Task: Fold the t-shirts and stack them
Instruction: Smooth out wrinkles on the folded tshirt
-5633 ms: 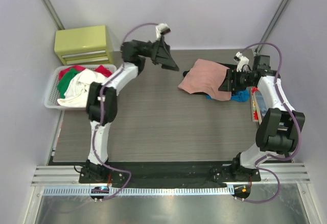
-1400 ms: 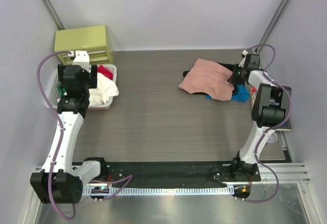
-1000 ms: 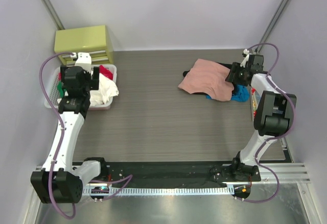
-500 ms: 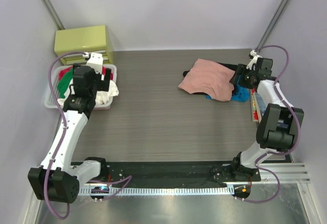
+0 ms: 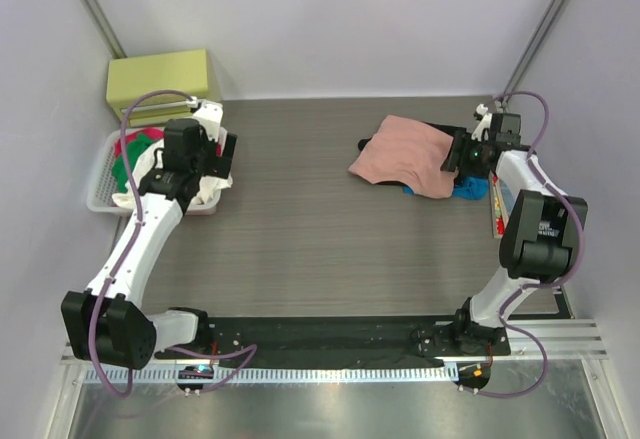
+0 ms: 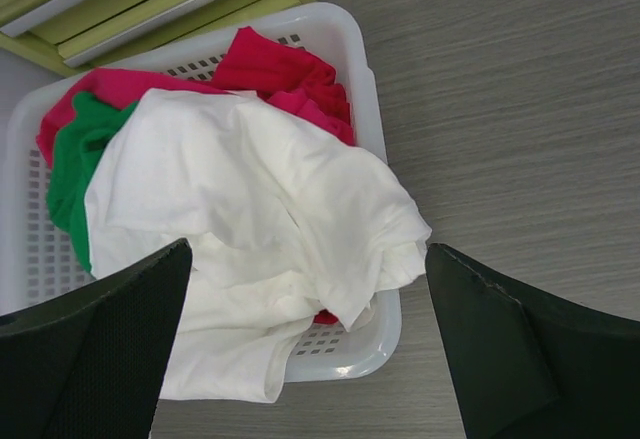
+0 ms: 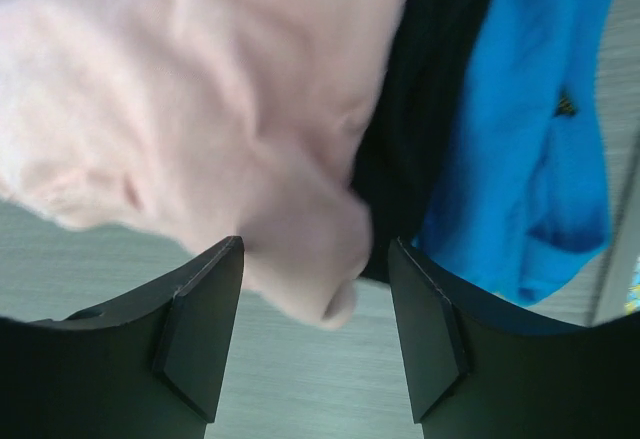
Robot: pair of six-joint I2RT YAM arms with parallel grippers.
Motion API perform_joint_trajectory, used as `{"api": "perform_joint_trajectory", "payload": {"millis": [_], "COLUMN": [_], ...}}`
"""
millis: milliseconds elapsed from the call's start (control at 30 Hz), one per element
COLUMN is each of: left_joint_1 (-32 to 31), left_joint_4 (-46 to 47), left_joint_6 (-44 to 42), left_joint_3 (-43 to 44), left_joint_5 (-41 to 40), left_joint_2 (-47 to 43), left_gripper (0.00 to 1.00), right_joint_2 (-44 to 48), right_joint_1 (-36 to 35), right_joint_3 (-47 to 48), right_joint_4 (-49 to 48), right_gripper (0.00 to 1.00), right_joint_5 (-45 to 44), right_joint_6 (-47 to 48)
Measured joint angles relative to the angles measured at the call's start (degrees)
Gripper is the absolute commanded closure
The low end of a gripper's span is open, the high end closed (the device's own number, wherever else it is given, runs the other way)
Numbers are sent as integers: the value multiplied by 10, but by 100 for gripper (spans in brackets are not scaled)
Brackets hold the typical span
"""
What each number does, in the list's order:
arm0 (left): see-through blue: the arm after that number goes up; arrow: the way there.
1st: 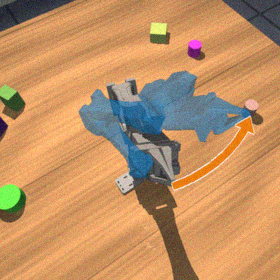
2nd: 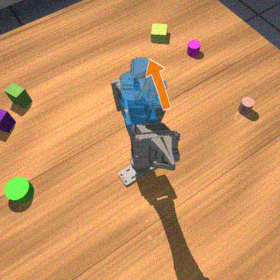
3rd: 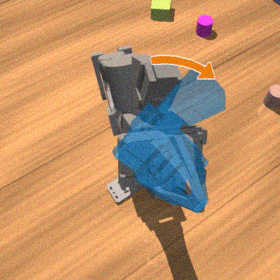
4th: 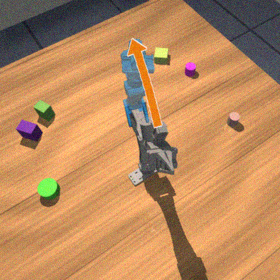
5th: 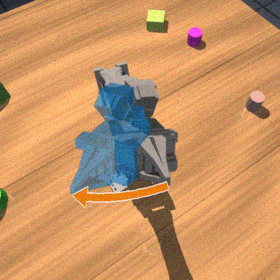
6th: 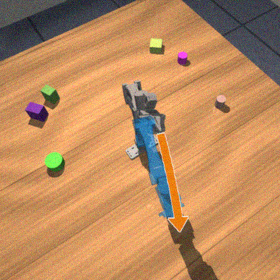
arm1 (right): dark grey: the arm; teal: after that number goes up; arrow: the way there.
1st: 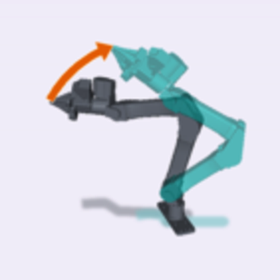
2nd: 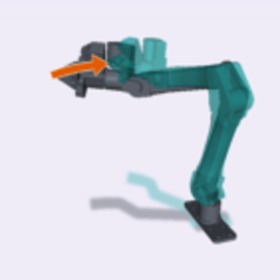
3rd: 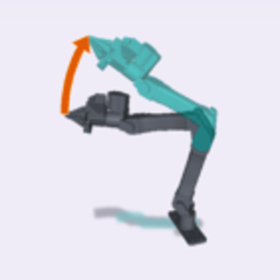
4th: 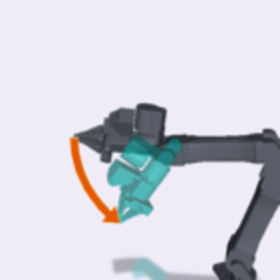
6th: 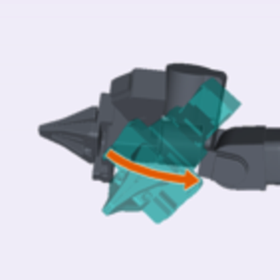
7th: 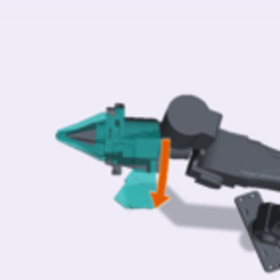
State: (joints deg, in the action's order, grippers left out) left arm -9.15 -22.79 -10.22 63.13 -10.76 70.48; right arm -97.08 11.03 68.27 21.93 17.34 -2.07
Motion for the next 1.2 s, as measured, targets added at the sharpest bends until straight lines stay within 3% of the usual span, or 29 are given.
{"api": "perform_joint_trajectory", "payload": {"millis": [467, 900, 1200], "left_joint_1": [-33, -65, -77], "left_joint_4": [9, 6, 3], "left_joint_6": [-9, -11, -25], "left_joint_3": [-5, 15, 16], "left_joint_5": [-45, -32, -45], "left_joint_2": [-18, 49, 40], "left_gripper": [0, 0, 0], "right_joint_2": [-96, -139, -178], "right_joint_1": [8, 32, 35], "right_joint_3": [111, 115, 136], "right_joint_4": [10, 10, 7], "right_gripper": [33, 33, 37], "right_joint_5": [-30, -31, -10], "right_joint_6": [-11, -15, -28]}}
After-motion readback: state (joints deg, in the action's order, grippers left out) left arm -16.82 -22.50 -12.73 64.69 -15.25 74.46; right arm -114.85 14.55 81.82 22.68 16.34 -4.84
